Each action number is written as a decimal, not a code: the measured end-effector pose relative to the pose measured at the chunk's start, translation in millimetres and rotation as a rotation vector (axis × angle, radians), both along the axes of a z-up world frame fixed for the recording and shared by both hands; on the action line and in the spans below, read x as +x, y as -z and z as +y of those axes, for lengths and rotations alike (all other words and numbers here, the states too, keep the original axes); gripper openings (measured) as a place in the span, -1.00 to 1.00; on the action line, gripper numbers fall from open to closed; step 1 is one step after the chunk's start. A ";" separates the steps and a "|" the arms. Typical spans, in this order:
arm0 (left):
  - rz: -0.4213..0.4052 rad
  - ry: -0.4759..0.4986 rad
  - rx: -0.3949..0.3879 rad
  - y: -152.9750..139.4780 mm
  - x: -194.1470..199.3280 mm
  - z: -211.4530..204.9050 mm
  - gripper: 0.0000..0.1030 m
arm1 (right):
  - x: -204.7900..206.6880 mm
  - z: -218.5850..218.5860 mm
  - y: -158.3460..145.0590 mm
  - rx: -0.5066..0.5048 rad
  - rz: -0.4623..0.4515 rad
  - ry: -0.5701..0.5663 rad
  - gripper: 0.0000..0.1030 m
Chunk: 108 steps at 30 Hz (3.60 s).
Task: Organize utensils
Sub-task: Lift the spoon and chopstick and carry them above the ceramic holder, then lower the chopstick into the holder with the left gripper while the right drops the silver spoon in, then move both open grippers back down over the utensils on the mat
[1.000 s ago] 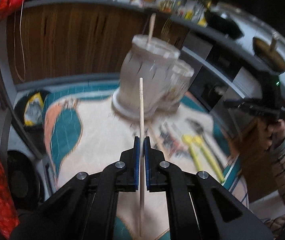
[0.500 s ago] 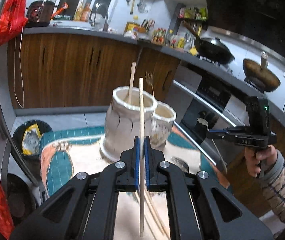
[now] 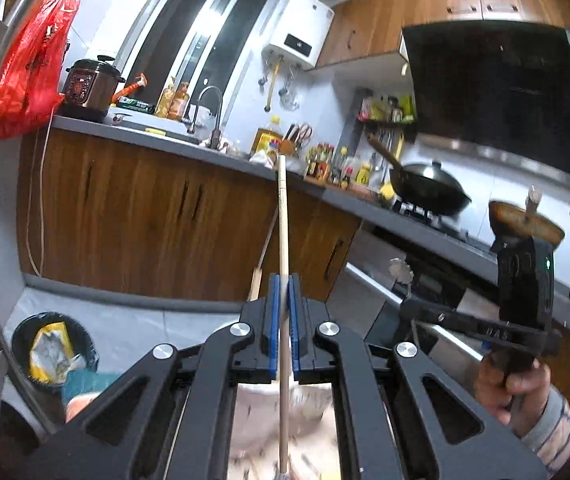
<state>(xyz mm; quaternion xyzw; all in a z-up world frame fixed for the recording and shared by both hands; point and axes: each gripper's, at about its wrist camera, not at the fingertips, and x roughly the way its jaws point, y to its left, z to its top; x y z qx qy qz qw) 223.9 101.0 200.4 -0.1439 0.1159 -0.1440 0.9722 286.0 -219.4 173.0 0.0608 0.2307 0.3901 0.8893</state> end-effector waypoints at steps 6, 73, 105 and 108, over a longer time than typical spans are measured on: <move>-0.052 -0.028 -0.032 -5.5 28.9 -0.4 -0.92 | 20.7 19.6 -4.3 0.014 -0.060 0.047 -0.93; 0.078 -0.158 0.090 75.5 -25.2 -1.7 0.25 | 6.5 21.1 62.9 -0.261 -0.054 0.082 -0.45; 0.478 0.006 0.184 159.4 -43.9 -25.5 0.14 | -71.0 -19.1 151.8 -0.440 0.199 0.021 -0.32; 0.505 0.026 0.195 163.7 -43.5 -28.8 0.08 | -71.3 -14.6 156.7 -0.454 0.218 0.005 -0.32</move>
